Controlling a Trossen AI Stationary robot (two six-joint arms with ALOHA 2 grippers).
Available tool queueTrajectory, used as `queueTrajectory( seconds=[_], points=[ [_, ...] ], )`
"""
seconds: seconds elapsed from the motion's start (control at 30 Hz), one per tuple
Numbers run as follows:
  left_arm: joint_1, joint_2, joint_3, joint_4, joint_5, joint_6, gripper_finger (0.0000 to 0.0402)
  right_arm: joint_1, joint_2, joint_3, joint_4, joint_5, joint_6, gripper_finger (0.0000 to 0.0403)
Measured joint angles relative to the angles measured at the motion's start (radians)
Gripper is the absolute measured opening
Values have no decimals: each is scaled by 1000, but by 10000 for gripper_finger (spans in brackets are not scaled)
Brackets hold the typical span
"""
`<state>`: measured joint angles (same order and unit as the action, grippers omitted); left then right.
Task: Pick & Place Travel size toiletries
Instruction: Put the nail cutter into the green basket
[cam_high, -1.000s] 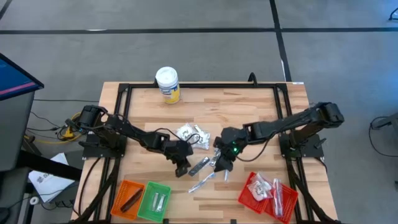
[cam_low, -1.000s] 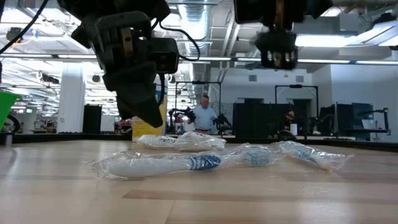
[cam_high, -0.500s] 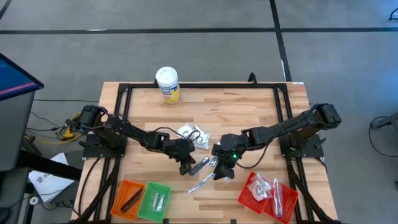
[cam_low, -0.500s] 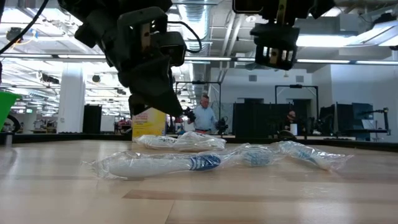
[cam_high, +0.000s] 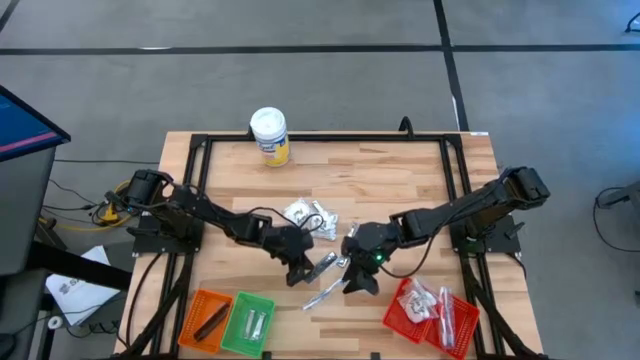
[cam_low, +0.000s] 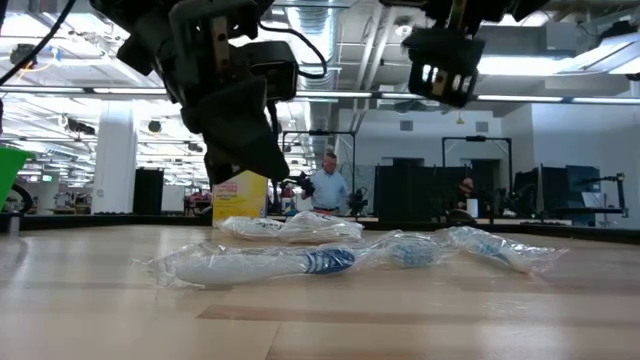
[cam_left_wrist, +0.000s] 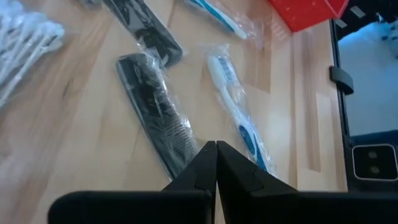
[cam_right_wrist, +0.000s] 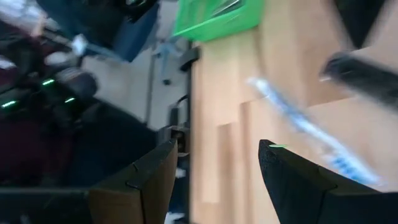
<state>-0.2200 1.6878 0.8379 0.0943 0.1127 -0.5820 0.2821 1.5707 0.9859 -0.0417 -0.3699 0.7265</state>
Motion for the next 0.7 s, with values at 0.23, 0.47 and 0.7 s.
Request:
queueTrajectory(
  seconds=[0.23, 0.47, 0.7],
  points=[
    [-23, 0, 0, -4, -105, 2, 1, -9, 0, 0, -10, 107, -4, 219],
    [-21, 0, 0, 4, -122, -6, 1, -9, 0, 0, -15, 115, -3, 219],
    [-9, 0, 0, 13, -122, -5, 1, -8, 0, 0, -163, 135, -5, 219]
  ],
)
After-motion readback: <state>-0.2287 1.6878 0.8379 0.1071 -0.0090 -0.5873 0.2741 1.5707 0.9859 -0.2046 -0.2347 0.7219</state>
